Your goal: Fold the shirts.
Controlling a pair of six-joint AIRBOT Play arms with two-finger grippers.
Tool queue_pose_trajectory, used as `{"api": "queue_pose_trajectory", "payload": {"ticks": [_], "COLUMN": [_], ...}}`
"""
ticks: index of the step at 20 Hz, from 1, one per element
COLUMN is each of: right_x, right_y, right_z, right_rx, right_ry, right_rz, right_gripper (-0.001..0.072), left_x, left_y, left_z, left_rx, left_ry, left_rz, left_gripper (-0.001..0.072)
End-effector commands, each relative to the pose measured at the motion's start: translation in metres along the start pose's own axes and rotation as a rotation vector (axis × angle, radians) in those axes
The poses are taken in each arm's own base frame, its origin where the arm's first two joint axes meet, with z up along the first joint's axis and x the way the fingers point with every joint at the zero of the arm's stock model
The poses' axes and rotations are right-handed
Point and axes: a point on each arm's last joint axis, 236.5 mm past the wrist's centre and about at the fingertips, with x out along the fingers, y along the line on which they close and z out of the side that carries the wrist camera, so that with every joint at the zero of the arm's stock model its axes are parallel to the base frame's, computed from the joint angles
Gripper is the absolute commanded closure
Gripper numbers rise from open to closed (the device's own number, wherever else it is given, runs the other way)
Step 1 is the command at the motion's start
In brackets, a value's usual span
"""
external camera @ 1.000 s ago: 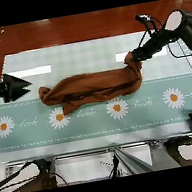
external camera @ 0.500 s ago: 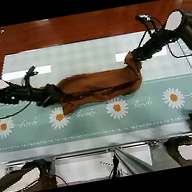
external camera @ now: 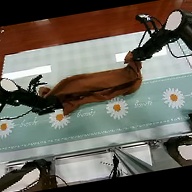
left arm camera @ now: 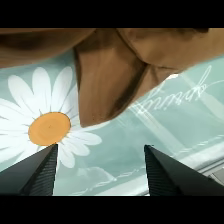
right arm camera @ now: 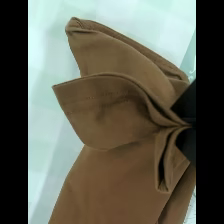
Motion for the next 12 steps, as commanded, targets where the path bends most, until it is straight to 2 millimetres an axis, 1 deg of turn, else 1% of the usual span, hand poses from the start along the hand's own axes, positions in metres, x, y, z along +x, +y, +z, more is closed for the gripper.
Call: {"api": "queue_pose_trajectory", "payload": {"ticks": [1, 2, 4, 6, 8, 10, 12], "right_x": [0.000, 0.000, 0.000, 0.000, 0.000, 0.000, 0.000], "right_y": [0.000, 0.000, 0.000, 0.000, 0.000, -0.001, -0.001], "right_z": [0.000, 0.000, 0.000, 0.001, 0.002, 0.004, 0.005], "right_rx": [0.000, 0.000, -0.002, -0.004, -0.004, -0.004, -0.004], "right_ry": [0.001, 0.001, 0.000, -0.003, -0.010, -0.019, -0.020], "right_rz": [0.000, 0.000, 0.000, -0.001, -0.003, -0.004, -0.005], "right_gripper": [0.0682, 0.0682, 0.0682, 0.0682, 0.0682, 0.0682, 0.0682], "left_x": [0.018, 0.026, 0.038, 0.045, 0.054, 0.069, 0.085], "left_y": [0.006, 0.004, -0.009, -0.028, -0.045, -0.053, -0.051], "left_z": [0.000, 0.001, 0.010, 0.023, 0.028, 0.026, 0.019], "left_rx": [-0.011, -0.025, -0.054, -0.075, -0.095, -0.113, -0.124], "left_ry": [0.040, 0.057, 0.047, 0.016, 0.016, 0.048, 0.095], "left_rz": [0.023, 0.005, -0.071, -0.167, -0.235, -0.255, -0.247], "left_gripper": [0.0079, 0.0079, 0.0079, 0.0079, 0.0082, 0.0178, 0.0367]}}
